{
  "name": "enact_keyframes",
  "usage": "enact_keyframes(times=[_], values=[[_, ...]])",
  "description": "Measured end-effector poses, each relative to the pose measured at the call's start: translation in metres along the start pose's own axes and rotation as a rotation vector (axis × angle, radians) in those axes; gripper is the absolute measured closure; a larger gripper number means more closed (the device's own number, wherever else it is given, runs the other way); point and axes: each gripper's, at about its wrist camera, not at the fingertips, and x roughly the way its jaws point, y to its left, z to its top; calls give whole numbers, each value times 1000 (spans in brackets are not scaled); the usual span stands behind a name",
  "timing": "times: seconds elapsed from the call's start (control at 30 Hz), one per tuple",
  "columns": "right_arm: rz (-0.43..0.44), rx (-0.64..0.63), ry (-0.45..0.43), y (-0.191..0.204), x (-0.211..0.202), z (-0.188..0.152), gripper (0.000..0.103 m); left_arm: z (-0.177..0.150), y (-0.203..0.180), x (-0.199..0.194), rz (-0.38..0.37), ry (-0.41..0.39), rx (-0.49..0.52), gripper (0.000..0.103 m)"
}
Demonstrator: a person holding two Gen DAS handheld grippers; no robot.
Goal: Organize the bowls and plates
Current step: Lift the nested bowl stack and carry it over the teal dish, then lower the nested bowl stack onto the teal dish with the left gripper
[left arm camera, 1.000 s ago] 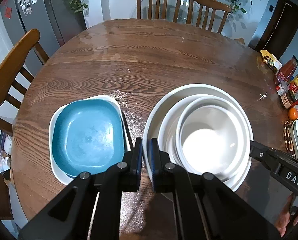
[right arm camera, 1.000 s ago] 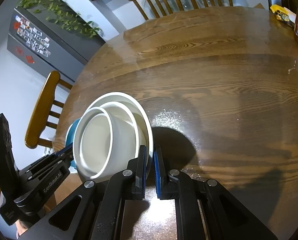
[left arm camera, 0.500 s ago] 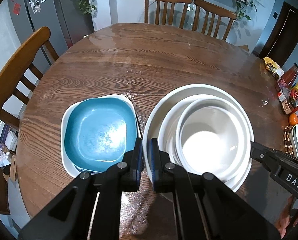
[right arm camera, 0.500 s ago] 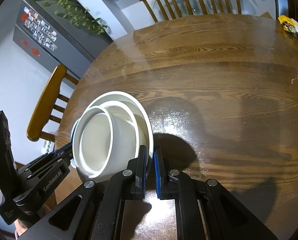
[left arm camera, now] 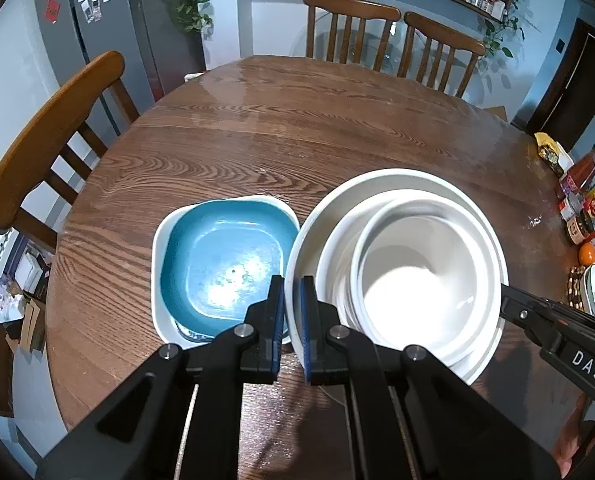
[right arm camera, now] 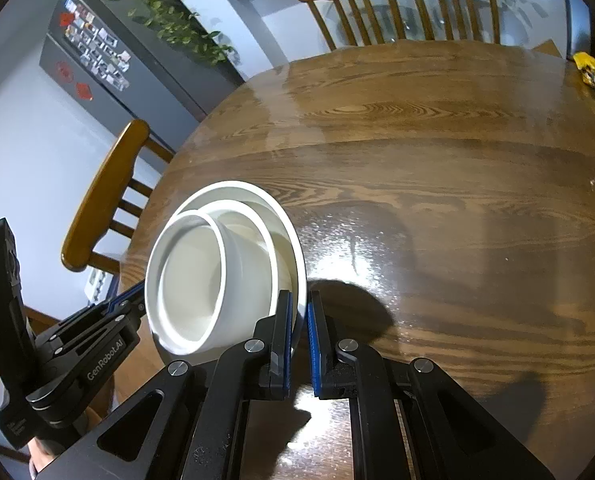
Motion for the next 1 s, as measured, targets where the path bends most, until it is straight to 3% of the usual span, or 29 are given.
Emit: enact_keyframes(times=[1.0], values=[[44,-74,55,59,43,14,93,8,66,3,65,11,-74,100]])
